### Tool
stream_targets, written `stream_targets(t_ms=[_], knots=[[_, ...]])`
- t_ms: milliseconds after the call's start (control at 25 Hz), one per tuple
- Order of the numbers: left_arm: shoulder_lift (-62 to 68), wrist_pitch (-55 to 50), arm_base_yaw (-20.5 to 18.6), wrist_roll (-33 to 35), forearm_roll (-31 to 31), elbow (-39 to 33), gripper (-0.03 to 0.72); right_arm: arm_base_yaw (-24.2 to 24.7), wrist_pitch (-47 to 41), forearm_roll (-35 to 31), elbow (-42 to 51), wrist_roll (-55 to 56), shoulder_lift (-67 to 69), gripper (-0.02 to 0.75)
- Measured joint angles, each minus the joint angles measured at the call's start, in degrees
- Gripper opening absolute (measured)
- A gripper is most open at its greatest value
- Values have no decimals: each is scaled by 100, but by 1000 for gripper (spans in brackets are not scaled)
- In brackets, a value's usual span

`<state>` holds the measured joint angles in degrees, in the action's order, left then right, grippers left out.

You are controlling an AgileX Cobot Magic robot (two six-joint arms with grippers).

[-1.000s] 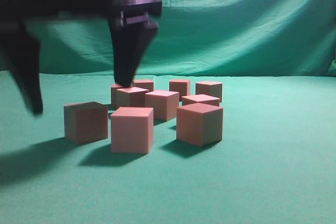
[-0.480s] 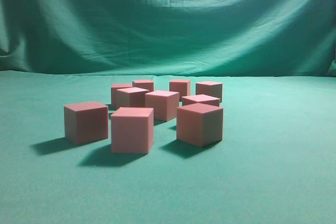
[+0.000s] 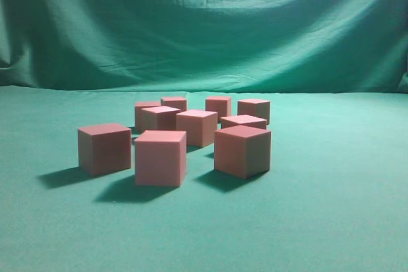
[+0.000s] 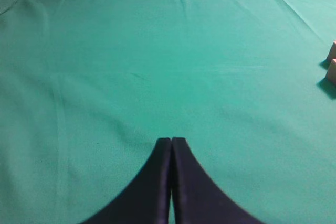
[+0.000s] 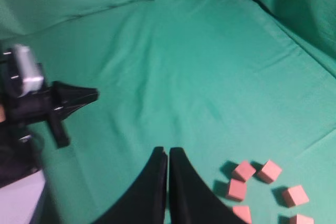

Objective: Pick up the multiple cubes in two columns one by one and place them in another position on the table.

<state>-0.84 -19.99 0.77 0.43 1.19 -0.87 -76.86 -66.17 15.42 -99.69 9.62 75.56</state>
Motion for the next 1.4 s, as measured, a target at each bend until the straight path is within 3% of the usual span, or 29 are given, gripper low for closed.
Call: stream_targets(t_ms=[160,520,680,840,1080,1400], knots=[[0,0,0,0,0,0,0,-123,-623,-191,0,0,-706,0],[0,0,0,0,0,0,0,-126,-731,-508,131,-286,-1864,0],[0,0,0,0,0,0,0,-74,-731,-482,709,-299,-2354,0],[0,0,0,0,0,0,0,518,-651,-651,1810,-302,-3031,0],[0,0,0,0,0,0,0,1663,964,-789,3685,-302,-4105,0],[0,0,0,0,0,0,0,3181,3819,-789,6228,-302,-4974,0]])
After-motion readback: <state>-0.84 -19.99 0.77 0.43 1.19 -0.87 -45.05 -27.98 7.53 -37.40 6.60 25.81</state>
